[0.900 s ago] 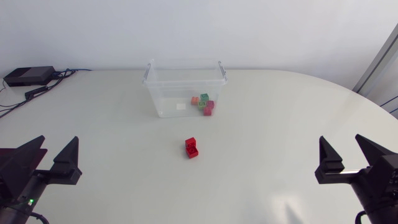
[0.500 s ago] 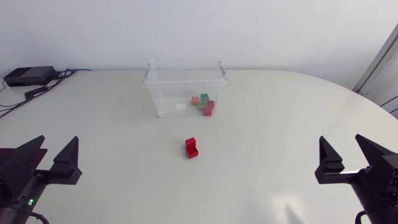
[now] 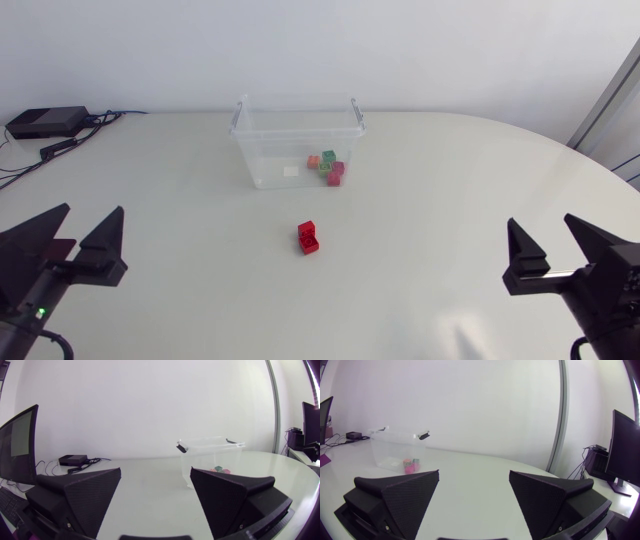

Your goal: Place the duplo bricks in the container

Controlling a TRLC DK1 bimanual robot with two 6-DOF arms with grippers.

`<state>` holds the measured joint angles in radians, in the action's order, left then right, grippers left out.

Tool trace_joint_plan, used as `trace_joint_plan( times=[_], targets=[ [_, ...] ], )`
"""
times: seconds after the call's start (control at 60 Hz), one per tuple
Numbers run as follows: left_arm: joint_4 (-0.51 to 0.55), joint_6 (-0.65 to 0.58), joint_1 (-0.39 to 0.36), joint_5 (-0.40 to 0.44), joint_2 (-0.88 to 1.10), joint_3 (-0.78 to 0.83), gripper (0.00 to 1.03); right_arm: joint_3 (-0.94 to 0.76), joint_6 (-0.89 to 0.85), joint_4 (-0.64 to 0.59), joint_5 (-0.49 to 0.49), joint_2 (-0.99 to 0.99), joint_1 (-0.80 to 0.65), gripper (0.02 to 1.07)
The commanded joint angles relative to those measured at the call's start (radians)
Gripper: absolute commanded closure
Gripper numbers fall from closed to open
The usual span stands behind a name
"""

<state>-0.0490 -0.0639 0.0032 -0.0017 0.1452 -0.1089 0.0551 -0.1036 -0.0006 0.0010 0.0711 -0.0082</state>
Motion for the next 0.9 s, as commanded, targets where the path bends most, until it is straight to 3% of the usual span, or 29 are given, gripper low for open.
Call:
trace_joint_plan(
  times=[0.0, 0.117, 0.35, 0.65, 0.8, 0.883],
  targets=[
    [-0.035, 0.003, -0.006, 0.003, 0.134, -0.101, 0.07, 0.080, 0.025, 0.022, 0.005, 0.101, 0.017, 0.06],
    [-0.025, 0.022, -0.008, 0.014, 0.300, -0.212, 0.07, 0.172, 0.051, 0.025, 0.008, 0.257, 0.025, 0.06],
    [0.087, 0.087, -0.026, 0.124, 0.640, -0.442, 0.09, 0.311, 0.088, -0.007, 0.045, 0.519, 0.109, 0.06],
    [0.204, 0.061, -0.055, 0.261, 1.030, -0.652, 0.12, 0.453, 0.196, -0.098, 0.048, 0.765, 0.195, 0.06],
    [0.261, -0.066, -0.108, 0.293, 1.176, -0.736, 0.12, 0.542, 0.202, -0.197, 0.033, 0.892, 0.217, 0.06],
    [0.262, -0.283, -0.149, 0.292, 1.225, -0.761, 0.12, 0.572, 0.182, -0.242, -0.012, 0.940, 0.228, 0.06]
  ],
)
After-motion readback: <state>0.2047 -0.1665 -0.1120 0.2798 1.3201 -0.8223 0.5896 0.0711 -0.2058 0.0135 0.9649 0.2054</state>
